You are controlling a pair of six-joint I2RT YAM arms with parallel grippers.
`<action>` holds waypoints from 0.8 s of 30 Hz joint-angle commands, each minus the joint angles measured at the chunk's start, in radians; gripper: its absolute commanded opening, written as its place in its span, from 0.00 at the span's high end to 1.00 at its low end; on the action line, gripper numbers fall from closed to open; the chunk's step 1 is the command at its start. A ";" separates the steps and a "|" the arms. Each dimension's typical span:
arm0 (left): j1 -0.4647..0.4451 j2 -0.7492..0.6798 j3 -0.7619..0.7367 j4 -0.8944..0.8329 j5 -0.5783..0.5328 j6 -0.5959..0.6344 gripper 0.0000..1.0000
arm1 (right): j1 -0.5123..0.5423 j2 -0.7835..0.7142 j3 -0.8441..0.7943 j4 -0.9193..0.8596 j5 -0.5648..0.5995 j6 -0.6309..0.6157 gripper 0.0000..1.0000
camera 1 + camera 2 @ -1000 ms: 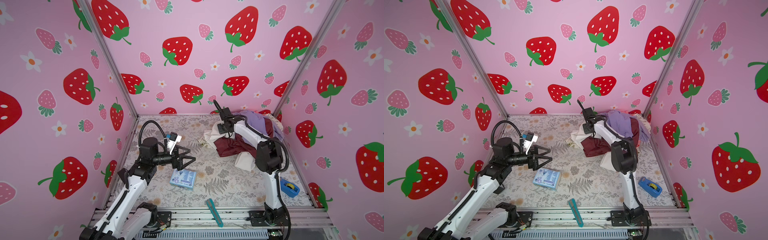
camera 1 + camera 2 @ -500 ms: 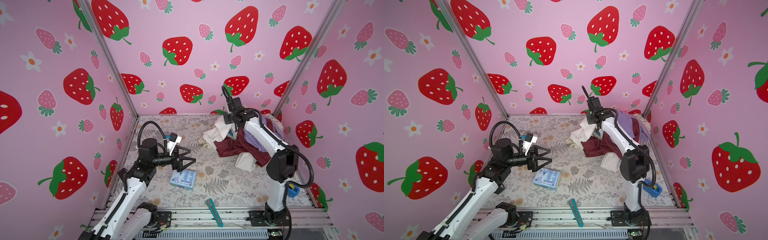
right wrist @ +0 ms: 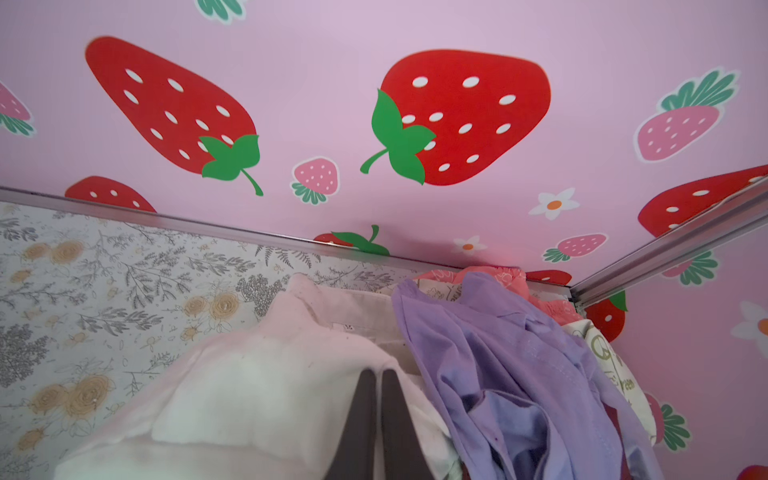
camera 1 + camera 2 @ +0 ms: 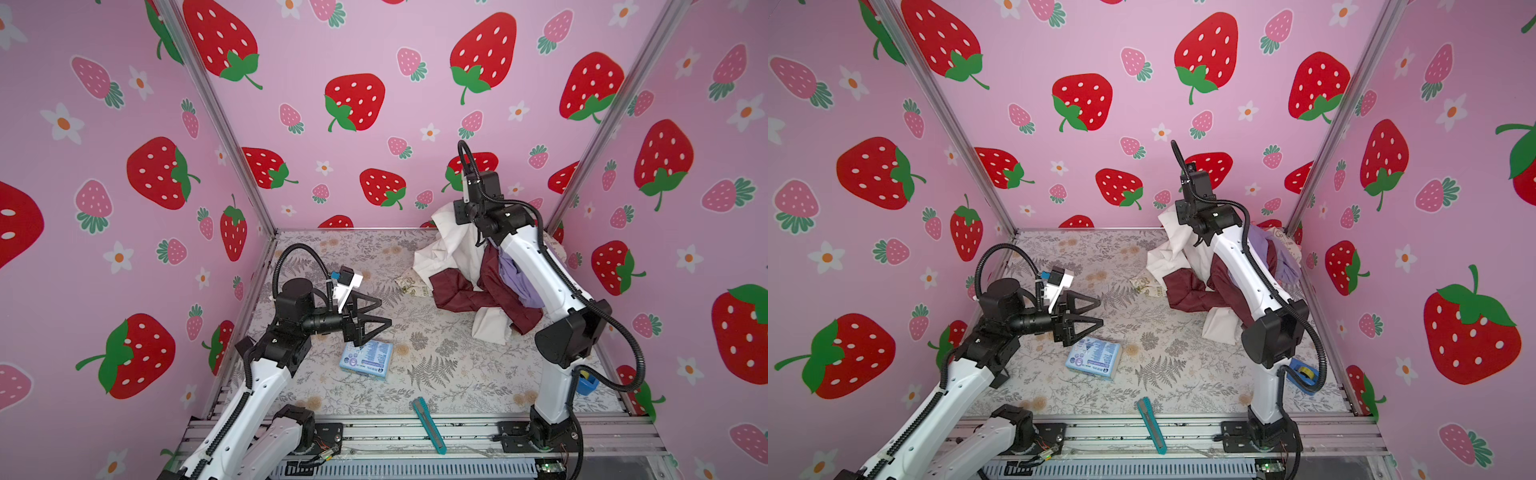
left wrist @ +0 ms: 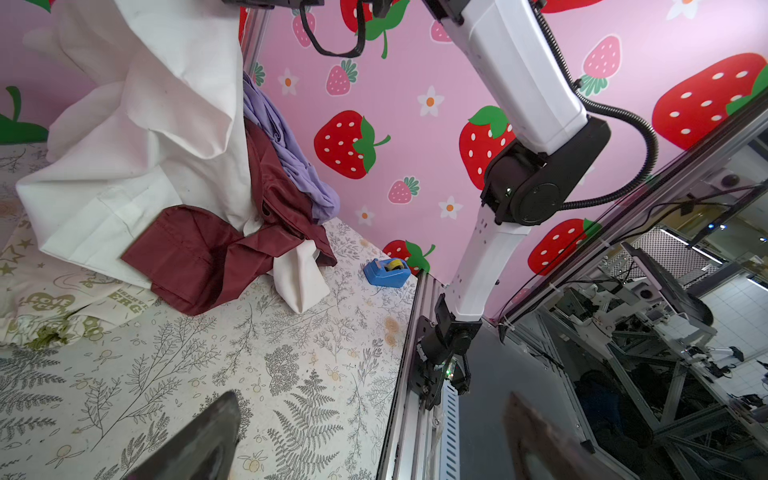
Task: Pick out a specific cloth from the pile
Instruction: 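Lift the white shirt high off the pile with the right gripper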
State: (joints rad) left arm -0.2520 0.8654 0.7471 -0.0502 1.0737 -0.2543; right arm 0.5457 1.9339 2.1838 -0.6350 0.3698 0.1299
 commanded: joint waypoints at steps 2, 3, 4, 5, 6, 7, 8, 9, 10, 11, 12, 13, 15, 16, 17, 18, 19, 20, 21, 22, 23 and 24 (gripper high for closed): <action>-0.008 -0.030 0.022 0.004 -0.002 0.020 0.01 | 0.007 -0.060 0.064 0.083 -0.021 -0.019 1.00; -0.009 -0.035 0.022 0.004 -0.005 0.020 0.01 | 0.006 -0.065 0.068 0.091 -0.019 -0.020 1.00; -0.009 -0.038 0.021 0.004 -0.007 0.020 0.01 | 0.007 -0.070 0.073 0.098 -0.017 -0.023 1.00; -0.010 -0.043 0.020 0.004 -0.009 0.020 0.01 | 0.007 -0.075 0.077 0.107 -0.016 -0.028 1.00; -0.010 -0.045 0.020 0.003 -0.011 0.021 0.01 | 0.007 -0.080 0.081 0.117 -0.016 -0.030 1.00; -0.011 -0.048 0.020 0.004 -0.014 0.020 0.01 | 0.007 -0.085 0.083 0.128 -0.016 -0.033 1.00; -0.013 -0.049 0.020 0.003 -0.023 0.017 0.01 | 0.007 -0.093 0.085 0.139 -0.022 -0.036 1.00; -0.013 -0.049 0.020 0.001 -0.030 0.015 0.01 | 0.007 -0.099 0.085 0.150 -0.027 -0.037 1.00; -0.013 -0.049 0.023 -0.006 -0.040 0.013 0.01 | 0.007 -0.105 0.085 0.162 -0.033 -0.043 1.00; -0.014 -0.049 0.024 -0.011 -0.046 0.014 0.01 | 0.007 -0.110 0.086 0.175 -0.033 -0.048 1.00; -0.015 -0.049 0.024 -0.013 -0.047 0.013 0.01 | 0.007 -0.116 0.088 0.185 -0.030 -0.052 1.00; -0.015 -0.048 0.024 -0.013 -0.049 0.012 0.01 | 0.007 -0.121 0.088 0.195 -0.027 -0.058 1.00; -0.014 -0.048 0.024 -0.013 -0.048 0.012 0.01 | 0.006 -0.133 0.090 0.222 -0.023 -0.072 1.00; -0.016 -0.047 0.025 -0.013 -0.050 0.013 0.01 | 0.006 -0.140 0.090 0.234 -0.018 -0.078 1.00; -0.016 -0.046 0.026 -0.014 -0.050 0.012 0.01 | 0.007 -0.147 0.091 0.248 -0.016 -0.084 1.00; -0.016 -0.046 0.027 -0.013 -0.050 0.012 0.01 | 0.007 -0.151 0.090 0.261 -0.014 -0.088 1.00; -0.016 -0.046 0.027 -0.012 -0.050 0.010 0.01 | 0.006 -0.157 0.090 0.276 -0.015 -0.095 1.00; -0.016 -0.045 0.026 -0.012 -0.050 0.011 0.01 | 0.007 -0.163 0.090 0.293 -0.013 -0.100 1.00; -0.017 -0.045 0.027 -0.011 -0.050 0.010 0.01 | 0.007 -0.168 0.090 0.299 -0.014 -0.105 1.00; -0.017 -0.045 0.027 -0.012 -0.050 0.011 0.01 | 0.007 -0.173 0.090 0.325 -0.013 -0.110 1.00; -0.018 -0.045 0.027 -0.011 -0.051 0.011 0.01 | 0.006 -0.177 0.091 0.342 -0.018 -0.115 1.00; -0.017 -0.045 0.027 -0.011 -0.052 0.010 0.01 | 0.007 -0.180 0.091 0.355 -0.021 -0.119 1.00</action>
State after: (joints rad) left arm -0.2623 0.8257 0.7471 -0.0685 1.0206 -0.2535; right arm 0.5468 1.8038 2.2234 -0.4316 0.3508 0.0502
